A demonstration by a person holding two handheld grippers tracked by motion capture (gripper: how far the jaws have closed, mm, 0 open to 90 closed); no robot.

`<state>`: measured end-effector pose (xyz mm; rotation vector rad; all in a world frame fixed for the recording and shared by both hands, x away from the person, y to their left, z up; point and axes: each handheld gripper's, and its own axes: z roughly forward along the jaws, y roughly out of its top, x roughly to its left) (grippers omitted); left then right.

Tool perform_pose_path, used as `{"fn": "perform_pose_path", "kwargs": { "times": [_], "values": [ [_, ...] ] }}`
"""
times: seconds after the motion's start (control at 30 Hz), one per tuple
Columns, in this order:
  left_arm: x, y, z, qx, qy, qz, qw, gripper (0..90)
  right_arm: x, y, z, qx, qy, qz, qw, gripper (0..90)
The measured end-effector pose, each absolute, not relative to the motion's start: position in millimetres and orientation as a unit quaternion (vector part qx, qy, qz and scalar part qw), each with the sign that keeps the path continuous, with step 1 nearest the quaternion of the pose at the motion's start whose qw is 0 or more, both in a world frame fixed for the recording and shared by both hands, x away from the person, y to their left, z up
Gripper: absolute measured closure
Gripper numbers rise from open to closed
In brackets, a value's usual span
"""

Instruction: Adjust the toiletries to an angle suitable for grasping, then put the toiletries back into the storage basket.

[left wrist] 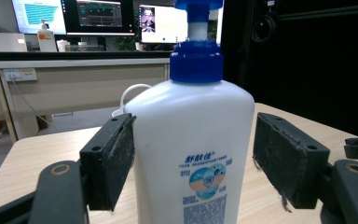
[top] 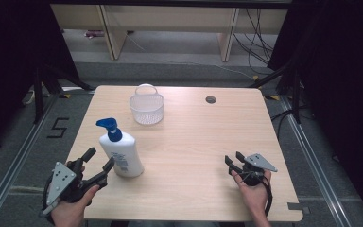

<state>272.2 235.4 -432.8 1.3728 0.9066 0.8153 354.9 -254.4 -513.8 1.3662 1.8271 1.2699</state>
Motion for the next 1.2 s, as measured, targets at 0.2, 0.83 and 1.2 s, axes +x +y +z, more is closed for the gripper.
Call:
{"fn": "perform_pose_path", "kwargs": {
  "times": [0.2,0.83,1.2],
  "values": [
    [273,235,-431,0.589,0.401,0.355,0.605,28.9,358,-257,-514,0.492,0.681,0.471,0.269,48.1],
    [276,234,-421,0.576,0.412,0.366,0.604,29.5,364,-257,-514,0.489,0.69,0.462,0.266,43.9],
    [283,236,-415,0.575,0.412,0.359,0.609,29.6,361,-255,-514,0.499,0.679,0.454,0.291,31.8]
  ]
}}
